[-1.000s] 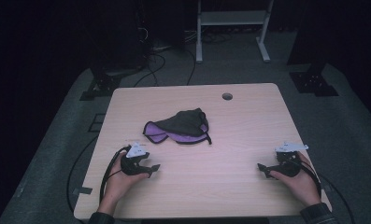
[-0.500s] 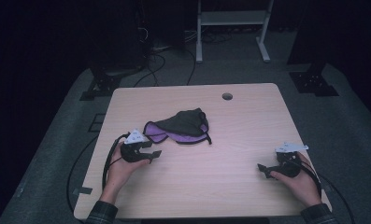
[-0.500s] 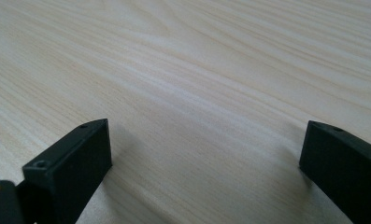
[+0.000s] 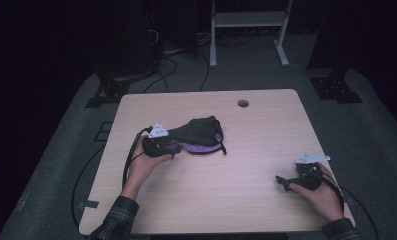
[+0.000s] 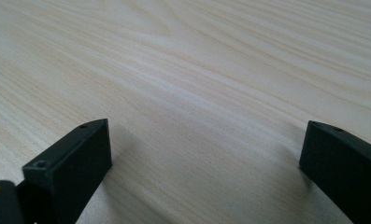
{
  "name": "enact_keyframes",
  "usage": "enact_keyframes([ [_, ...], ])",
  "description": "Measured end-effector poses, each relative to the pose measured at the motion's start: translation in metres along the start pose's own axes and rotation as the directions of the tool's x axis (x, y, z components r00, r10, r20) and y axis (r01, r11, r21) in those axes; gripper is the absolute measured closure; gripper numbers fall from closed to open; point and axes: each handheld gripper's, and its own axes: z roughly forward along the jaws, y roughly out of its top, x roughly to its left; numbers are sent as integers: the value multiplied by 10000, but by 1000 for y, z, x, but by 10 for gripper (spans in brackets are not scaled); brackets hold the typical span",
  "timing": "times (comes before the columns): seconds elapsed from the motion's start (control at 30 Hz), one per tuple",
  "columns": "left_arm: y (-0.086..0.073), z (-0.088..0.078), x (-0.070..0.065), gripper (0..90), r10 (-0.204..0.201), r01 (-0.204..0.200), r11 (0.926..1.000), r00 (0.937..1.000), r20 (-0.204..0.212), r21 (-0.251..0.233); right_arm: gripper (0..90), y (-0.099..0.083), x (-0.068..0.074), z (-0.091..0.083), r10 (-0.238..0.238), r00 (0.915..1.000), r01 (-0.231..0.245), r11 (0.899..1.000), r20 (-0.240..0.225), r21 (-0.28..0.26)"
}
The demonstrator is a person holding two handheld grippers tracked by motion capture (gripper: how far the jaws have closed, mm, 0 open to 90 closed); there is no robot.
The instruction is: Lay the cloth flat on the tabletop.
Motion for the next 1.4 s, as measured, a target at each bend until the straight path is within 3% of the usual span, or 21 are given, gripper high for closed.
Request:
enact_keyframes([
  [0.57, 23, 51, 16, 413, 264, -244, 9974, 9992, -296, 671, 15, 0, 0, 0, 8, 10000, -8, 10000, -7, -8],
  [0.63, 22, 55, 16, 540, 197, -179, 9977, 9994, -273, 647, 15, 0, 0, 0, 16, 10000, -16, 10000, -9, -6],
  [0.67, 21, 57, 16, 540, 112, -93, 9971, 9996, -257, 751, 15, 0, 0, 0, 16, 10000, -16, 10000, -9, -7],
  [0.73, 20, 58, 16, 746, -251, 253, 9965, 9997, -31, 798, 15, 0, 0, 0, 16, 10000, -16, 10000, -11, -9],
  [0.77, 20, 58, 16, 793, -251, 253, 9965, 9997, -31, 798, 15, 0, 0, 0, 16, 10000, -16, 10000, -11, -9],
  [0.8, 21, 55, 14, 832, -475, 458, 9951, 9987, 176, 873, 15, 0, 0, 0, 1, 10000, -1, 10000, -15, -5],
  [0.9, 23, 53, 10, 858, -592, 542, 9934, 9971, 474, 1015, 15, 0, 0, 0, 8, 10000, -8, 10000, -26, -11],
  [1.07, 27, 42, -5, 862, -1080, 967, 9917, 9844, 1391, 850, 15, 0, 0, 0, -4, 10000, 4, 10000, -24, -6],
  [1.23, 30, 29, -28, 864, -1082, 957, 9932, 9689, 2225, 661, 15, 0, 0, 0, 3, 10000, -3, 10000, -25, -8],
  [1.27, 31, 23, -36, 867, -1083, 975, 9938, 9589, 2623, 539, 15, 0, 0, 0, -4, 10000, 4, 10000, -23, -5],
  [1.3, 31, 23, -36, 868, -1083, 975, 9938, 9589, 2623, 539, 15, 0, 0, 0, -4, 10000, 4, 10000, -23, -5],
  [1.4, 34, 11, -48, 869, -1086, 1078, 9940, 9417, 3183, 202, 15, 0, 0, 0, -7, 10000, 7, 10000, -22, -6],
])
